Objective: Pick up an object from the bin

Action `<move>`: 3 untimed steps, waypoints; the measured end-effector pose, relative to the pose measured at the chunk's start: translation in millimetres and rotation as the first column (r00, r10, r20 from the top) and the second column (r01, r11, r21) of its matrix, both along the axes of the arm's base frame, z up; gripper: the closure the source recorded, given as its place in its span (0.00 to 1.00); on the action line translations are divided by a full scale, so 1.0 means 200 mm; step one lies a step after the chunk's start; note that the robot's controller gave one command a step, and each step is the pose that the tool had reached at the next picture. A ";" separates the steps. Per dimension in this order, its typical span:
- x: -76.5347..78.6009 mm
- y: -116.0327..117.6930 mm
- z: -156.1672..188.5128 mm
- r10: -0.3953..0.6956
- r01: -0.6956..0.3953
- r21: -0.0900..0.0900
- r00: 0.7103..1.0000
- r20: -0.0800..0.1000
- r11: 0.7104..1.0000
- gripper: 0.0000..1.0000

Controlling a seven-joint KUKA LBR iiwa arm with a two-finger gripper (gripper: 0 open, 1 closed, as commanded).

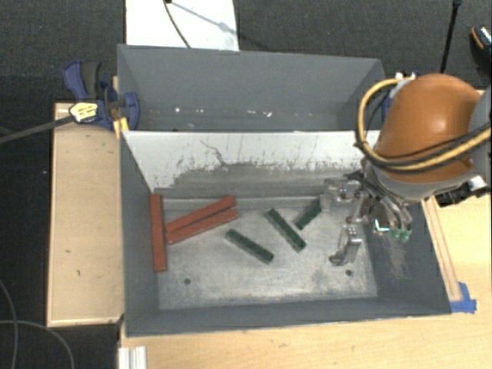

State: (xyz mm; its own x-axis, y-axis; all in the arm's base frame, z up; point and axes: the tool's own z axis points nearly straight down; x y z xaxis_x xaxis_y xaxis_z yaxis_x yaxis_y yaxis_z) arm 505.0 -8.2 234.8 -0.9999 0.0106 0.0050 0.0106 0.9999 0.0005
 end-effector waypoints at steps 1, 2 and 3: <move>0.36 0.07 -0.84 0.013 -0.013 0.001 1.000 0.001 1.000 0.00; 0.35 0.20 -0.66 -0.071 0.071 0.002 0.997 0.012 0.998 0.00; 0.37 0.11 -0.67 -0.259 0.259 0.001 0.966 0.013 0.966 0.00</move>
Offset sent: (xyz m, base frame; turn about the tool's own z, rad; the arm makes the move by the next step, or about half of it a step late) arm 0.0730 0.0133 -0.1648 -0.0115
